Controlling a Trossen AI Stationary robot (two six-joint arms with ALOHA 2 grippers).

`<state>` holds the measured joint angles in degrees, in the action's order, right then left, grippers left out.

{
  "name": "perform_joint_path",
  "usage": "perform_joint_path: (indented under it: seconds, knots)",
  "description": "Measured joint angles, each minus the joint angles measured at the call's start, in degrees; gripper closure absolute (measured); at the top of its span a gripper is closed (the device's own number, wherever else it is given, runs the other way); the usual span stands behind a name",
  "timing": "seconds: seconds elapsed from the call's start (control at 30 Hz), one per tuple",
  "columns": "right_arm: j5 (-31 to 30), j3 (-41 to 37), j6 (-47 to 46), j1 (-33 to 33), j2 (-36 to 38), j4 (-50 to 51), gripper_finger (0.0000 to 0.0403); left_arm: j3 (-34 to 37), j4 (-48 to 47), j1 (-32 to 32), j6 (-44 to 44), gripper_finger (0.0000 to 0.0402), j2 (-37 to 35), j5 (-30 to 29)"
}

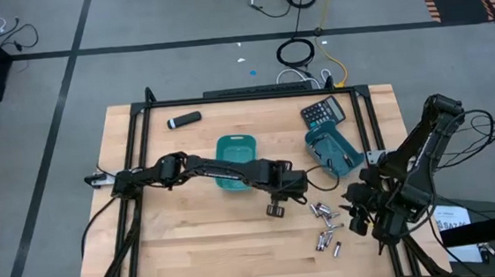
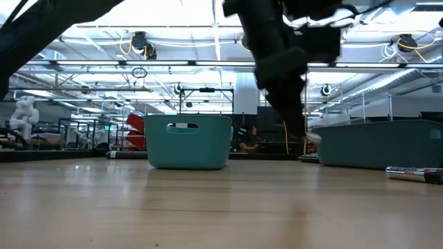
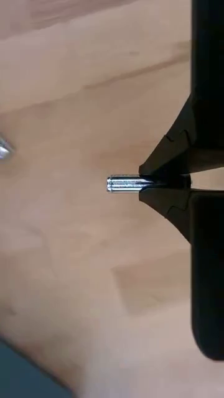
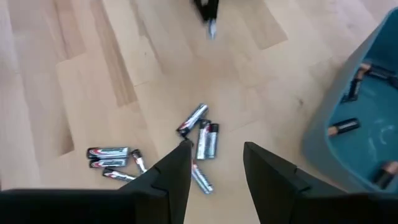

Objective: Sort batteries
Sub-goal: Put the silver battery into the green bin

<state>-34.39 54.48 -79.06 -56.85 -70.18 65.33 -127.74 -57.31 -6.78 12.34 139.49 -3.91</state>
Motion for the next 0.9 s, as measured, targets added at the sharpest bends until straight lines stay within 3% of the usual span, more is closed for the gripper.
perform_joint_path:
  seconds: [0.4,0.9]
  knots:
    - [-0.26,0.0,-9.55,-3.97,-7.83,-3.15,0.0266,-0.17,-17.68,2.23,-3.17,0.0378,-5.28,-7.08]
    - [-4.91,0.0,-21.05,-9.66,-17.87,-7.53,0.0266,1.31,-30.22,7.79,-6.98,0.0378,-9.19,-7.05]
